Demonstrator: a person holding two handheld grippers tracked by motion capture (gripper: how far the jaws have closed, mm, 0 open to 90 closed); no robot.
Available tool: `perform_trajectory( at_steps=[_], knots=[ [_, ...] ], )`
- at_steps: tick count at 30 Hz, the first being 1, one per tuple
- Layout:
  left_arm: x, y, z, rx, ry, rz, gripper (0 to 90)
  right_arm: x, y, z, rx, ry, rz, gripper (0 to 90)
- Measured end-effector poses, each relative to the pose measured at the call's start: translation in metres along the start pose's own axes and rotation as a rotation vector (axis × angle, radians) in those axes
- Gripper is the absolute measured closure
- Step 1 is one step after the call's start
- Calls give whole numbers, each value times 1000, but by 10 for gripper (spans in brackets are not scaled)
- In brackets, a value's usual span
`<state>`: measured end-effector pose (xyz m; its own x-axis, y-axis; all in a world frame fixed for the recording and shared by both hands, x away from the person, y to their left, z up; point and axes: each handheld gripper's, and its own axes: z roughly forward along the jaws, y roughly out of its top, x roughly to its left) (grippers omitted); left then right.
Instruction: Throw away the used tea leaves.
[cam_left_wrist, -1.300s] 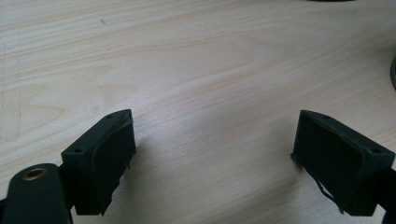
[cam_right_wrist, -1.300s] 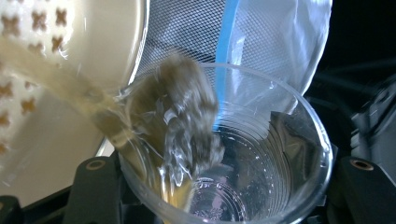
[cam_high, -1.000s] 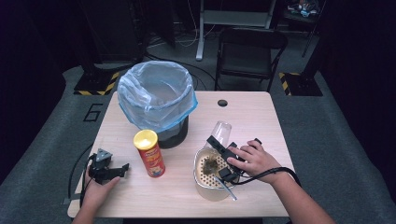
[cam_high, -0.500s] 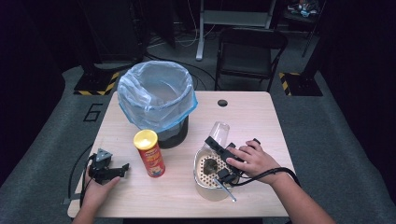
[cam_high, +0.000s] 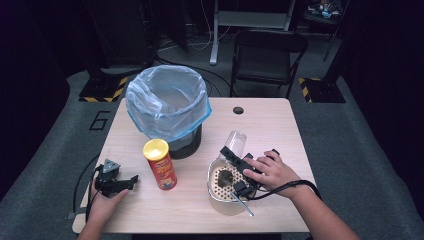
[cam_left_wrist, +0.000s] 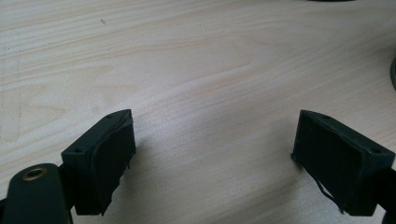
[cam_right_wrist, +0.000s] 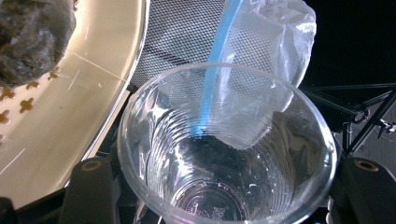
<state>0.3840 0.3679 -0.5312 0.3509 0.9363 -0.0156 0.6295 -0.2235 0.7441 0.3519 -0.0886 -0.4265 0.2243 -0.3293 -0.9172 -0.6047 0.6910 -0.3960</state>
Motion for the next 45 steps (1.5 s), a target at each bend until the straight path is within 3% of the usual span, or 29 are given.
perform_trajectory(
  at_steps=[8, 11, 12, 18, 24, 30, 35, 38, 45],
  knots=[
    [0, 0, 0, 1, 2, 4, 127, -1, 0, 0, -10, 3, 13, 335],
    [0, 0, 0, 0, 0, 2, 127, -2, 0, -1, 4, -16, 1, 335],
    [0, 0, 0, 0, 2, 3, 127, -2, 1, -1, -3, -20, 19, 335],
    [0, 0, 0, 0, 0, 1, 127, -6, 0, -2, 4, -26, -15, 335],
    [0, 0, 0, 0, 0, 2, 127, -7, 1, -1, -3, -31, -18, 334],
    [0, 0, 0, -1, 0, 1, 127, -5, 4, -1, 11, -83, 65, 333],
    [0, 0, 0, 0, 1, 2, 127, -4, 3, -2, 32, -122, 193, 334],
    [0, 0, 0, 1, 2, 4, 127, -5, 3, -3, 51, -144, 245, 335],
    [0, 0, 0, 0, 2, 3, 127, -6, 3, -2, 79, -176, 323, 336]
  ],
)
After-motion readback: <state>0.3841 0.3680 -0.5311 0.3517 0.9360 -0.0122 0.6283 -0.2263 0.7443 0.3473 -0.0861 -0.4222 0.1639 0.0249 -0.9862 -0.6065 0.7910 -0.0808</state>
